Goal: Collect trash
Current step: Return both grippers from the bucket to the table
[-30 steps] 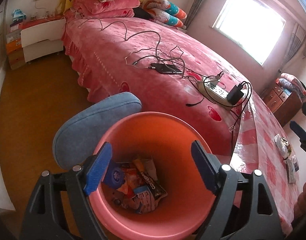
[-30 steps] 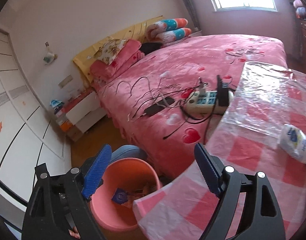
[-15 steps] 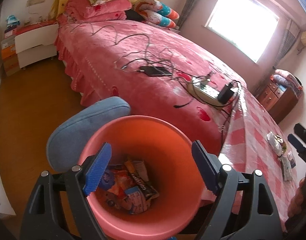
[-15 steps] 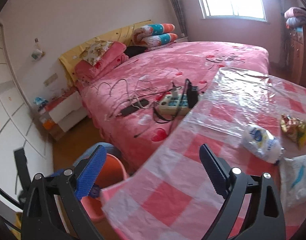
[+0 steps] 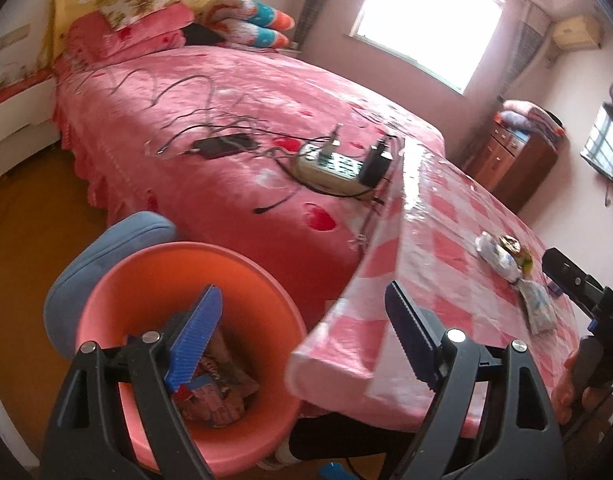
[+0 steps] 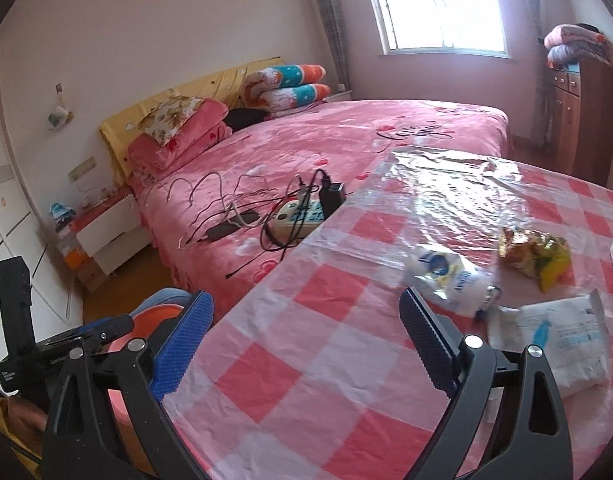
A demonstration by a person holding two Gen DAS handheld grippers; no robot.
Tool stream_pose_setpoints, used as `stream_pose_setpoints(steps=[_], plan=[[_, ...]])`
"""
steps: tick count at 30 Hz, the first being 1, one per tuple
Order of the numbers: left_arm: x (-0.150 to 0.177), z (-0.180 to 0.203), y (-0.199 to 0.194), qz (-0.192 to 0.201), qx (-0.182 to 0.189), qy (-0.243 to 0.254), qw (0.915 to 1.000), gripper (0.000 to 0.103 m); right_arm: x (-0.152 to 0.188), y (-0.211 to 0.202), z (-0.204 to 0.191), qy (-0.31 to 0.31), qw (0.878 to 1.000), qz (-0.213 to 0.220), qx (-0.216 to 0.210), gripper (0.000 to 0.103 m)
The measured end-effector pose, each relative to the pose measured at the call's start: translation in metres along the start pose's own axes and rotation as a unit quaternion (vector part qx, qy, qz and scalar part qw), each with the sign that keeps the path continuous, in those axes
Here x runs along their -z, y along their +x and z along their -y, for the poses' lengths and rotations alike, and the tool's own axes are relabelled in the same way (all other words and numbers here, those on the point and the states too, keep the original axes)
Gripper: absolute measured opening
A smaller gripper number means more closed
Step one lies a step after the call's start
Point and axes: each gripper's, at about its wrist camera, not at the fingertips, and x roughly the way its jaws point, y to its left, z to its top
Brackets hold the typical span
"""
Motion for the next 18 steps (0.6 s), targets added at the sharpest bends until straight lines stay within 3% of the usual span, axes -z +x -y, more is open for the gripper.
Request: stream_pose_setpoints(steps=[18], plan=[[0.0,0.114,0.019,-0.029,0.037,0.108,0.993,0.085,0.005,-0.045,0.074,0.037,0.998,0.037,0.029,0.093]])
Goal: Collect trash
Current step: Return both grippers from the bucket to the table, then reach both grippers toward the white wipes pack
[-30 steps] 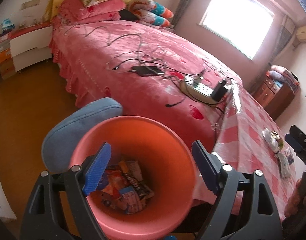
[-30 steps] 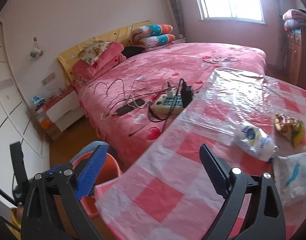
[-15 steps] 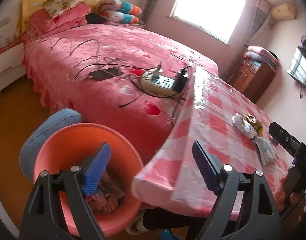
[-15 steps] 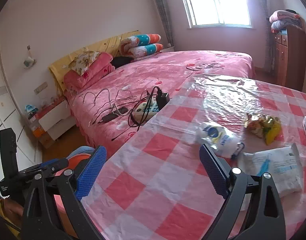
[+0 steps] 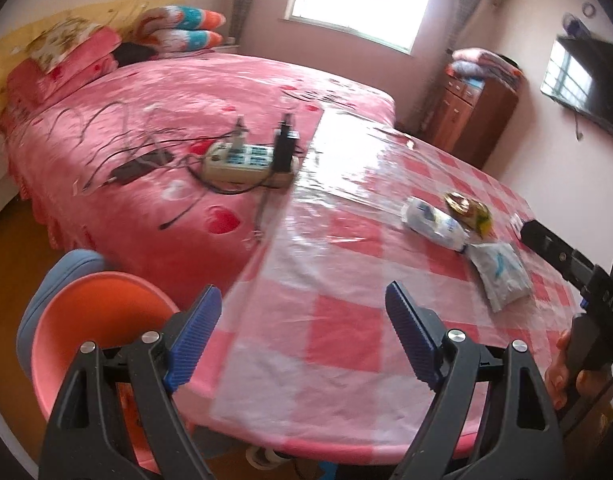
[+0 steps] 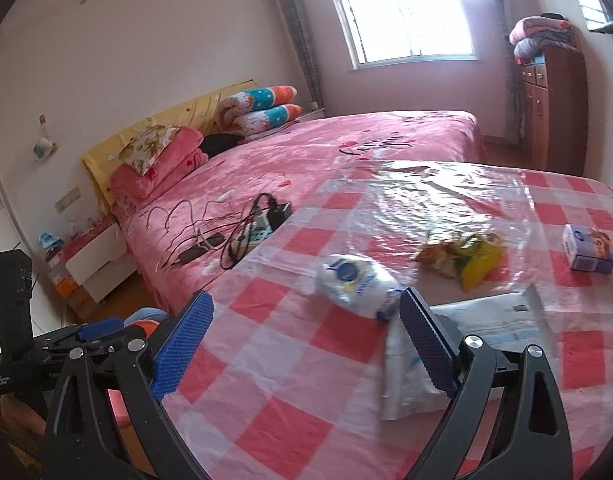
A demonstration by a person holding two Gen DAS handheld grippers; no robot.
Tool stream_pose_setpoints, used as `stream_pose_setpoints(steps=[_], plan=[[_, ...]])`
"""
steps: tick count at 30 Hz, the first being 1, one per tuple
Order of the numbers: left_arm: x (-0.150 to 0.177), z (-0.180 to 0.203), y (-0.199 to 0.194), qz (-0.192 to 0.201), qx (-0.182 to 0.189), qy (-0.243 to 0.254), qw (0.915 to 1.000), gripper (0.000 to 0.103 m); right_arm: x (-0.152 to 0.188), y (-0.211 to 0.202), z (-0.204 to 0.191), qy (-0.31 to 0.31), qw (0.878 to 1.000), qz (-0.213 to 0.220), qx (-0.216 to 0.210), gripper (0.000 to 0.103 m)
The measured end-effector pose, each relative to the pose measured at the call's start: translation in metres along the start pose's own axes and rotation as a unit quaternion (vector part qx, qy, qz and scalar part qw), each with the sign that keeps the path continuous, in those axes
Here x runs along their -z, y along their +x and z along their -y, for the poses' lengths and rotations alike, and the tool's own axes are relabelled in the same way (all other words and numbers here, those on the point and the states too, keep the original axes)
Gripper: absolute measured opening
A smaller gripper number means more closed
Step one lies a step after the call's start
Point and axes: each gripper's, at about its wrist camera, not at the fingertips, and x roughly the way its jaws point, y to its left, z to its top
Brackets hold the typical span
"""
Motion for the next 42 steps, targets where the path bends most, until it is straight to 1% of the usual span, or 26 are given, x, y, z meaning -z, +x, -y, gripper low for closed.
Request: stream_pose_setpoints(steps=[5,14,18,21,24,27,30,34,36,38,39,40,42], plan=[[-0.003,0.035,0.01,-0.008,0.012,0.042,0.999,0.085,-0.001,-0.012,0.026,0.02,1.0,0.009,0.01,0.093],[-0.004,0.082,0.025,-0.027,0.035,0.096,0.9945,0.085,-0.002,-0.031,0.07,0.061,0.997,0.023,0.028,0.093],[-0.005,0.106,0.029,-0.031,0.05,0.128,0.9901,0.085,-0.003,-0.036,0.087,0.078,0.996,0.026,0.034,0.093],[-0.006,0.125,0.031,-0.033,0.066,0.158,0.9847,0.085,-0.003,-0.041,0.102,0.092,0.995,0.028,0.039,0.093],[-0.006,0.145,0.035,-0.033,0.081,0.192,0.9775,0.085,-0.005,-0.044,0.115,0.104,0.993,0.029,0.046,0.093],[-0.005,0.166,0.042,-0.042,0.094,0.232,0.9673,0.085,-0.005,-0.048,0.129,0.118,0.991,0.027,0.051,0.093],[-0.005,0.187,0.053,-0.061,0.11,0.276,0.9528,0.085,-0.005,-0.052,0.147,0.137,0.988,0.028,0.059,0.093],[-0.007,0.216,0.068,-0.073,0.123,0.341,0.9291,0.085,-0.004,-0.059,0.172,0.162,0.984,0.027,0.07,0.093],[-0.009,0.228,0.077,-0.085,0.13,0.366,0.9174,0.085,-0.003,-0.061,0.184,0.17,0.982,0.025,0.077,0.093],[-0.011,0.239,0.087,-0.094,0.134,0.397,0.9032,0.085,-0.002,-0.062,0.192,0.178,0.98,0.024,0.081,0.093],[-0.011,0.243,0.092,-0.098,0.136,0.408,0.8977,0.085,-0.002,-0.062,0.196,0.181,0.98,0.023,0.082,0.093],[-0.013,0.248,0.1,-0.108,0.137,0.42,0.8906,0.085,-0.001,-0.063,0.2,0.184,0.979,0.022,0.083,0.093],[-0.015,0.251,0.108,-0.123,0.138,0.429,0.8839,0.085,-0.001,-0.064,0.207,0.189,0.978,0.02,0.085,0.093]])
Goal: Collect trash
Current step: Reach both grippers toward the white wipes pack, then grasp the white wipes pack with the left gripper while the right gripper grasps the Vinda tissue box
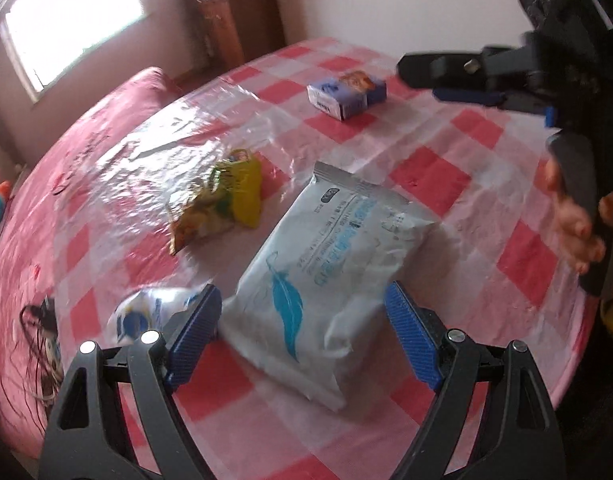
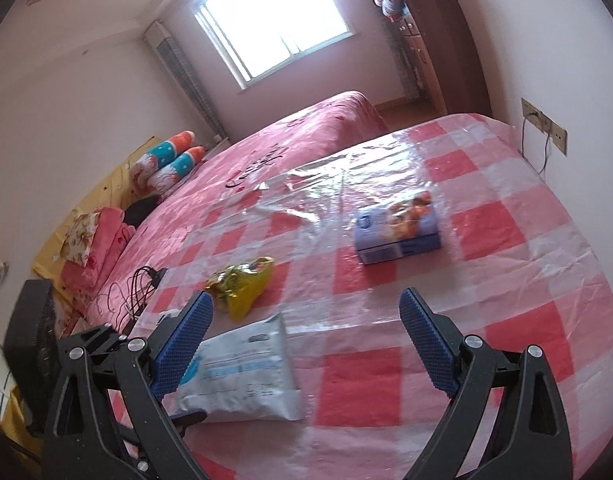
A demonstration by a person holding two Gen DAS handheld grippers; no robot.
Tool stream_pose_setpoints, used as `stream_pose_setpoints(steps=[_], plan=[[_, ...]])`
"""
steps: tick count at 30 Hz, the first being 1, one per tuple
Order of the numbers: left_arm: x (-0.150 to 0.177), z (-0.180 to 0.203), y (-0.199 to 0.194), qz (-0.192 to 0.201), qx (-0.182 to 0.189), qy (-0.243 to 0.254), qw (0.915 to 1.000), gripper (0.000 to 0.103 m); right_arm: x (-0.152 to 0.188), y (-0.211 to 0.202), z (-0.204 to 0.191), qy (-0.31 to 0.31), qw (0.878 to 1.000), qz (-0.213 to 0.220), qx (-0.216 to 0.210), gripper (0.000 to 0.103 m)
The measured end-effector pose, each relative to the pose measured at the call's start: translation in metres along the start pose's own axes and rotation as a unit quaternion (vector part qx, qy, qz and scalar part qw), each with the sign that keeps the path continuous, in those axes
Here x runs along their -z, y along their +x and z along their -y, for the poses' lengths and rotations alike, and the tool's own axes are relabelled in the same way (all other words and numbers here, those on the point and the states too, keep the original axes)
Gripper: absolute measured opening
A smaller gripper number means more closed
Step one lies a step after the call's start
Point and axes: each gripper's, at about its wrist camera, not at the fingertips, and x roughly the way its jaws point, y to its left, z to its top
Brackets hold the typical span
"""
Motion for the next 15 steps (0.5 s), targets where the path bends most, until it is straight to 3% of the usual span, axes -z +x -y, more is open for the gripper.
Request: stream_pose_setpoints(steps=[9,15], plan=[[-0.017,-0.015,0.018,-0.028,0.085,0.006,0.996,0.085,-0.008,0.008,0.023,0.023,0.999,-0.019,0.025,0.093],[-0.015,-0.018,0.02,-0.023,0.107,-0.007,0.994,0.085,-0.017,0.02,0.03,0.017,0.997,-0.036,0.064,0.093]])
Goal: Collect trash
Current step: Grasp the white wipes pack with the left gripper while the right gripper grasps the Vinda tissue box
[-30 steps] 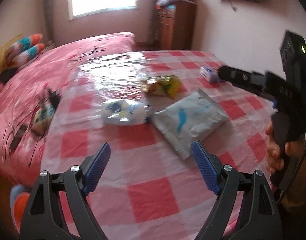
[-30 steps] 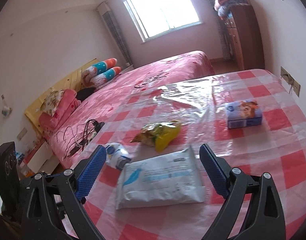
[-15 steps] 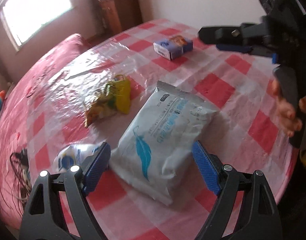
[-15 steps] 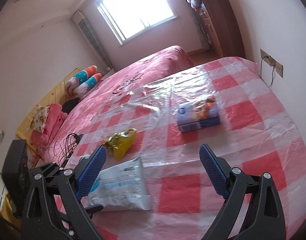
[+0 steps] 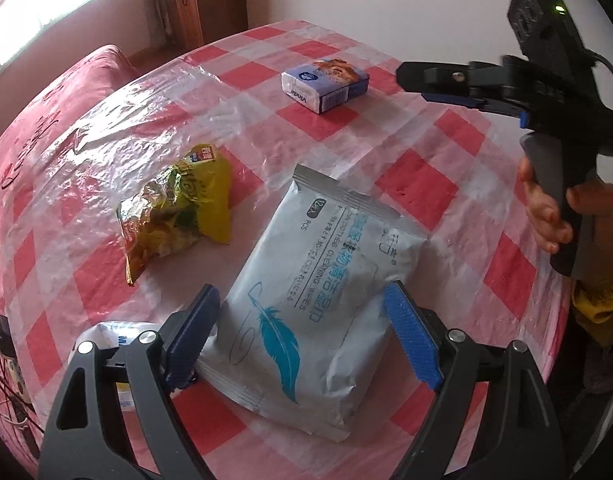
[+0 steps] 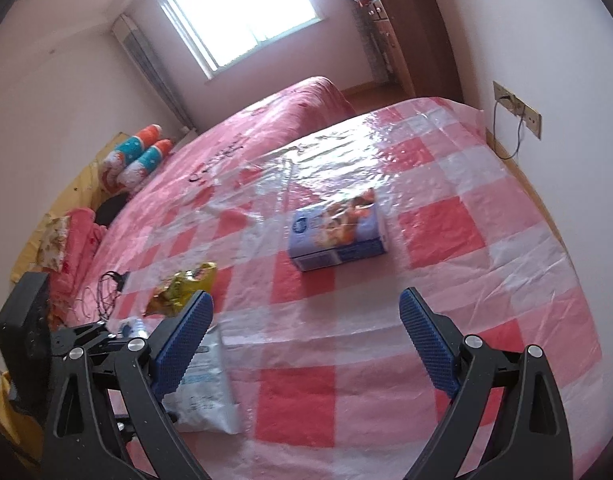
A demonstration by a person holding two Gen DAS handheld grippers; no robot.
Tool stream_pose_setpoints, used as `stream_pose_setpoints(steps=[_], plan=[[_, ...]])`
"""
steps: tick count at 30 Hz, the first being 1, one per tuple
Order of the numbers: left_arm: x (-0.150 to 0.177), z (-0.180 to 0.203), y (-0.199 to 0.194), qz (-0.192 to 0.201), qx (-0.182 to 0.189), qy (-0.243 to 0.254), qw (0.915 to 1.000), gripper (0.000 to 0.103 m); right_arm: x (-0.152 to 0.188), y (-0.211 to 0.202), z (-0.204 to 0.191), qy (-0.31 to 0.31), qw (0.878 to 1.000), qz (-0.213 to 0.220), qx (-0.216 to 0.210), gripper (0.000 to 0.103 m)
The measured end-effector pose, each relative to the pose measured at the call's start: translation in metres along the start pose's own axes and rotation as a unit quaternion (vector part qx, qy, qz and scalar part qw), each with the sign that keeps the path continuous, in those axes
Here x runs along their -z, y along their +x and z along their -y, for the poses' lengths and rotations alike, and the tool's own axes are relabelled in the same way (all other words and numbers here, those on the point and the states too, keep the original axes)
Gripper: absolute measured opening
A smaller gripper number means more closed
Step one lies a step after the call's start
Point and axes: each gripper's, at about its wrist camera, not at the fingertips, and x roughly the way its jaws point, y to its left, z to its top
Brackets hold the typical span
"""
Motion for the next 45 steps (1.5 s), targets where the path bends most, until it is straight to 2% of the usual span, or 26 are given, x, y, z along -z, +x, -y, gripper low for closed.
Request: stream_pose_setpoints(steps=[3,7,11,16,25,28,29,30,31,35,45], plan=[[0.002,0.002,0.0,0.002,0.014,0.004,0.9999,0.085,-0.004,0.007,-0.002,-0.011,1.0,-0.009,0.015,0.093],[0.004,0.006,0.002,0.002,0.02,0.019,0.9996,0.091,-0.011,0.022,-0.007,-0.029,0.999,-0.031,0.024,0.093],[0.005,0.015,0.006,-0.004,0.008,0.049,0.9987,0.095,-0.019,0.038,-0.013,-0.052,0.997,-0.04,0.047,0.093],[0.004,0.016,0.015,-0.006,0.006,0.061,0.9981,0.096,-0.027,0.059,-0.02,-0.082,0.992,-0.047,0.084,0.093],[0.0,0.013,0.022,0.012,0.003,0.018,0.9998,0.095,-0.033,0.08,-0.017,-0.086,0.991,-0.048,0.09,0.093],[0.0,0.014,0.022,0.022,-0.005,0.004,0.9997,0.09,-0.035,0.08,-0.014,-0.083,0.991,-0.045,0.092,0.093],[0.001,0.013,0.021,0.025,-0.007,-0.002,0.9997,0.088,-0.036,0.081,-0.013,-0.083,0.991,-0.044,0.093,0.092],[0.0,0.013,0.02,0.028,-0.009,-0.008,0.9995,0.087,-0.036,0.082,-0.013,-0.083,0.991,-0.047,0.095,0.082],[0.0,0.013,0.02,0.032,-0.012,-0.016,0.9993,0.085,-0.036,0.082,-0.013,-0.083,0.991,-0.047,0.099,0.076],[0.004,0.013,0.013,0.043,-0.017,-0.047,0.9978,0.081,-0.036,0.079,-0.011,-0.078,0.992,-0.041,0.094,0.074],[0.012,0.005,0.006,0.073,-0.011,-0.112,0.991,0.08,-0.024,0.057,-0.014,-0.081,0.994,-0.02,0.065,0.072]])
